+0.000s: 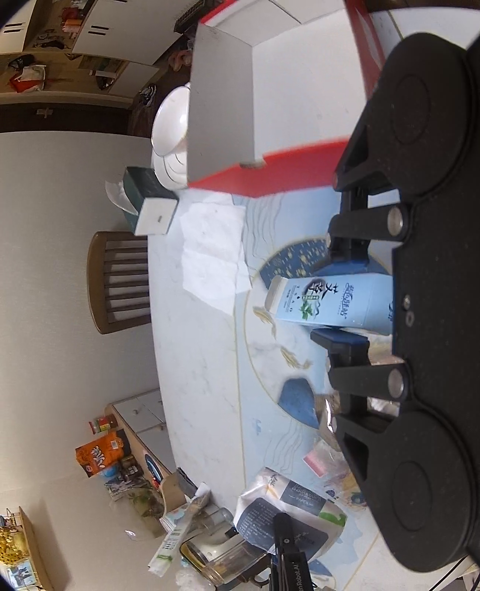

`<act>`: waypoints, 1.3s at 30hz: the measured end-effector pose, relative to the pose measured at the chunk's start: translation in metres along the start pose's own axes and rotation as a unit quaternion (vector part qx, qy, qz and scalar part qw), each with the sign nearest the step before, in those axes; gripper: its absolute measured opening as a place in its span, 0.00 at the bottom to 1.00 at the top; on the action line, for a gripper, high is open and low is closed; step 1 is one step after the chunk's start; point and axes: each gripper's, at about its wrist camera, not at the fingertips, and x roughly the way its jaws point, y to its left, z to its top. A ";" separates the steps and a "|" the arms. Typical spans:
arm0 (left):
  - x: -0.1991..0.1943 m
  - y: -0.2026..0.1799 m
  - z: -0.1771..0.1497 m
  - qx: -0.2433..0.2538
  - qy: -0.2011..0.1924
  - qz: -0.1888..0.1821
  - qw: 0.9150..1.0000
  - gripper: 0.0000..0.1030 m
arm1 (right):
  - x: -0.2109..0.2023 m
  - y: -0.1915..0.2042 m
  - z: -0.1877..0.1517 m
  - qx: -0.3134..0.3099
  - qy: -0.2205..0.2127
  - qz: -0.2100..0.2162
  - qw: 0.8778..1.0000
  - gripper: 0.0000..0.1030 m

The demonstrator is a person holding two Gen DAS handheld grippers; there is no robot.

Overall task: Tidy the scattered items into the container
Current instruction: 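Carry the blue-white bag and milk carton with both grippers to the red box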

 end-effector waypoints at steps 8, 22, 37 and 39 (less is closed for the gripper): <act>-0.005 -0.053 0.020 0.014 -0.013 -0.027 0.999 0.14 | -0.018 -0.040 0.015 0.008 -0.015 -0.002 1.000 0.29; 0.011 -0.162 0.053 0.068 -0.028 -0.083 0.994 0.14 | -0.035 -0.124 0.032 0.024 -0.038 -0.034 0.998 0.29; 0.053 -0.260 0.077 0.124 -0.011 -0.131 0.983 0.14 | -0.029 -0.200 0.030 0.054 -0.036 -0.076 0.995 0.29; 0.059 -0.273 0.078 0.133 -0.009 -0.138 0.981 0.14 | -0.028 -0.210 0.030 0.060 -0.035 -0.080 0.994 0.29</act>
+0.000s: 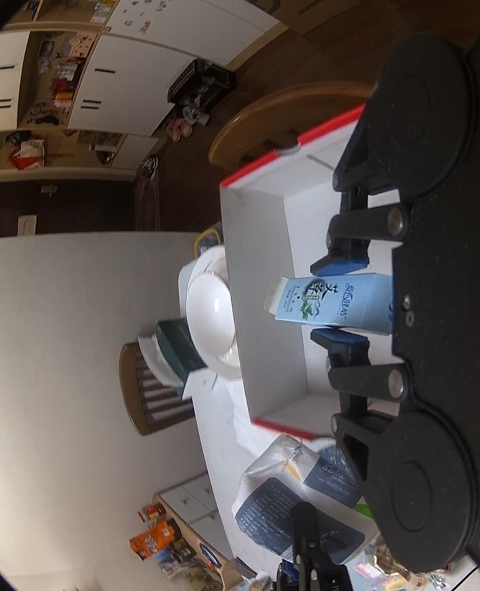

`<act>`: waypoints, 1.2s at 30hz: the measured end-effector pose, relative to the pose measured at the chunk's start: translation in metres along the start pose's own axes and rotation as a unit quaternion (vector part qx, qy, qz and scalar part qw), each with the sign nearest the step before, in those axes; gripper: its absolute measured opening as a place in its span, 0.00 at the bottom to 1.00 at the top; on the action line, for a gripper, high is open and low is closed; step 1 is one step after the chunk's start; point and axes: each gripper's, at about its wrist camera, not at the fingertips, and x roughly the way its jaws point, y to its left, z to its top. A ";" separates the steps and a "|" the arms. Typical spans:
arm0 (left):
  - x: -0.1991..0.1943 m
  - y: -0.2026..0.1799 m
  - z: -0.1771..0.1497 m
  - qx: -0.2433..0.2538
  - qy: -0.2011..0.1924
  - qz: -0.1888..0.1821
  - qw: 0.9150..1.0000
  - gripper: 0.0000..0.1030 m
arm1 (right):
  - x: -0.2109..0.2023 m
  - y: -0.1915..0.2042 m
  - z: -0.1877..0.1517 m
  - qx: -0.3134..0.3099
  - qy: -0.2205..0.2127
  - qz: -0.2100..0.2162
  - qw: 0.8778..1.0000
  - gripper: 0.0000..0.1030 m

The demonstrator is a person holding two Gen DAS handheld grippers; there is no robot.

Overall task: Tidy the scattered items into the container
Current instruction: 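Carry the blue-white bag and milk carton with both grippers to the red box, then lower both items into the red box and open both grippers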

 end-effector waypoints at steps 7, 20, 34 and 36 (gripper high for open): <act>0.030 -0.028 0.016 0.028 0.014 -0.023 0.999 0.14 | 0.012 -0.023 0.002 0.005 0.005 -0.018 1.000 0.29; 0.099 -0.056 0.031 0.049 0.060 -0.048 0.996 0.14 | 0.063 -0.048 0.010 -0.004 0.041 -0.041 0.998 0.29; 0.151 -0.056 0.028 0.064 0.103 -0.038 0.992 0.14 | 0.113 -0.050 0.013 -0.043 0.087 -0.059 0.994 0.28; 0.157 -0.055 0.027 0.066 0.107 -0.035 0.991 0.14 | 0.119 -0.049 0.013 -0.048 0.096 -0.063 0.992 0.28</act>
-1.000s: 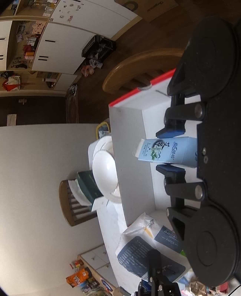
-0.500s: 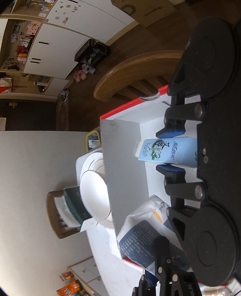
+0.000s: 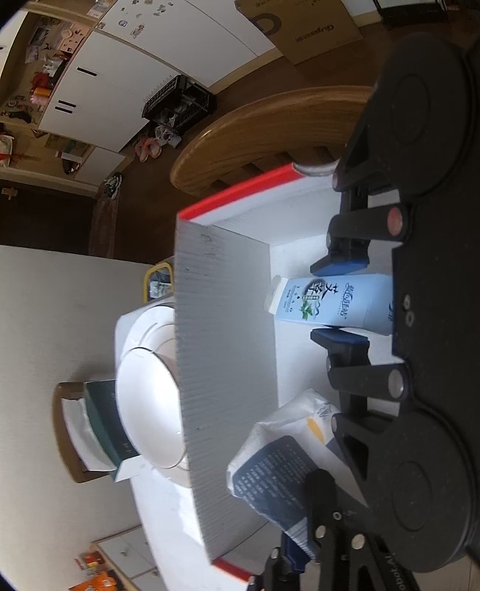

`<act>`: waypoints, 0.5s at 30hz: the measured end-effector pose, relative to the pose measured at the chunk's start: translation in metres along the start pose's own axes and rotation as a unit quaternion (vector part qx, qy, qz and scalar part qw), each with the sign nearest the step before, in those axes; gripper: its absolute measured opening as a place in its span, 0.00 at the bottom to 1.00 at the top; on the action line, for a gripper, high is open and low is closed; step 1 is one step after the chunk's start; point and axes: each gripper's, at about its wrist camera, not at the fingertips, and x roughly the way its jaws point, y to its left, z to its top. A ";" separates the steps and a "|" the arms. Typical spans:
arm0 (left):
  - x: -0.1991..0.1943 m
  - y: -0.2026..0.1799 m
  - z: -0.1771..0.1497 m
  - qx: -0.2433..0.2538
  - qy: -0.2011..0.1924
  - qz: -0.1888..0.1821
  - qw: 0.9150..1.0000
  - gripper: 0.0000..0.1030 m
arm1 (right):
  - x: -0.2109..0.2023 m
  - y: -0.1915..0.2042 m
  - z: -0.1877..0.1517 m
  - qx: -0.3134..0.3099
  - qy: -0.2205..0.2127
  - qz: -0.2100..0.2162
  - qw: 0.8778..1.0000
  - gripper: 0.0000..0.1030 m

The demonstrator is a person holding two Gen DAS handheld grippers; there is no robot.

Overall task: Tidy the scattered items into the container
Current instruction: 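Lower both items into the red box and open both grippers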

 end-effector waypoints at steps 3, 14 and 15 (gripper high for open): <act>0.009 0.001 0.000 0.000 0.011 0.002 1.000 0.14 | 0.004 0.003 0.003 -0.013 0.017 -0.005 1.000 0.28; 0.029 0.000 0.002 0.000 0.055 -0.008 0.998 0.14 | 0.023 0.011 0.006 -0.043 0.089 -0.001 0.995 0.27; 0.031 0.000 0.003 -0.001 0.059 -0.010 0.998 0.14 | 0.024 0.011 0.007 -0.043 0.096 0.001 0.994 0.27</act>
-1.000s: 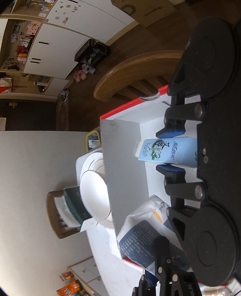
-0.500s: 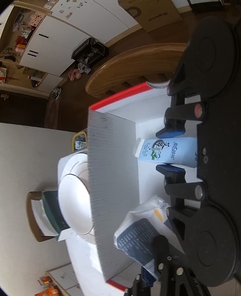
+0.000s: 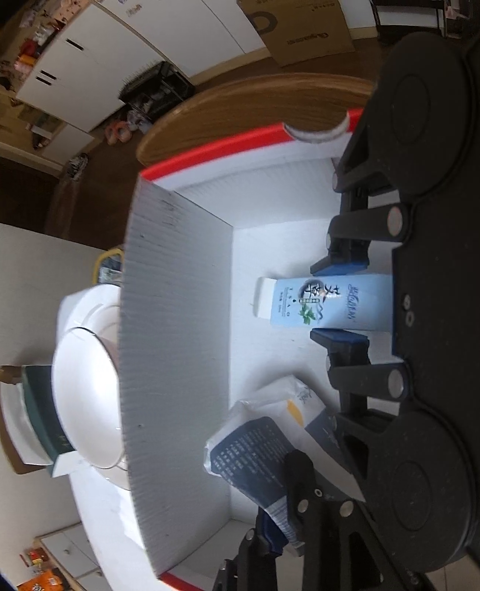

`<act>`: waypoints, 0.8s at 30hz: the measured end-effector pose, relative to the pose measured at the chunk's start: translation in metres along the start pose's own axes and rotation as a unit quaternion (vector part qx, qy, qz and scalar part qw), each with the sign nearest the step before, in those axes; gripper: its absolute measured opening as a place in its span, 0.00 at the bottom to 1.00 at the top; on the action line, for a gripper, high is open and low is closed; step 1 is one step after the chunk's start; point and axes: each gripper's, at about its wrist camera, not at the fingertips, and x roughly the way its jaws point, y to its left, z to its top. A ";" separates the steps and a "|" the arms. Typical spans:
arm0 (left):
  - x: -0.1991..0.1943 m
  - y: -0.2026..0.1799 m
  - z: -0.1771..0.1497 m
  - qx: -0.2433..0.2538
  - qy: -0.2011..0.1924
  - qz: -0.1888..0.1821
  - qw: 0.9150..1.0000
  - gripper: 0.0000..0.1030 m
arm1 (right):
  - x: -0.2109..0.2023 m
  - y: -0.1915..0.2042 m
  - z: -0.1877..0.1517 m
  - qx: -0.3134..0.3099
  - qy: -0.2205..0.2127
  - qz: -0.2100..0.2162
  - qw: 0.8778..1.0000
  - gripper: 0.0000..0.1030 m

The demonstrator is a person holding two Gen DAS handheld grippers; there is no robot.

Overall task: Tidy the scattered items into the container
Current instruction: 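Lower both items into the red box and open both grippers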

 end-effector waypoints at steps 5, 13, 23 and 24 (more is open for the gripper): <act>0.004 0.000 0.003 -0.007 0.013 -0.009 1.000 0.14 | 0.007 -0.002 0.002 0.003 0.025 0.006 1.000 0.27; 0.010 -0.004 0.003 -0.006 0.017 -0.020 1.000 0.14 | 0.012 -0.007 0.002 0.008 0.038 0.002 0.999 0.29; 0.013 -0.002 0.002 -0.013 0.020 -0.029 0.999 0.17 | 0.007 -0.015 -0.001 0.013 0.037 0.015 0.999 0.37; 0.013 -0.002 0.001 -0.014 0.020 -0.032 0.999 0.17 | 0.006 -0.015 -0.001 0.013 0.035 0.017 0.999 0.38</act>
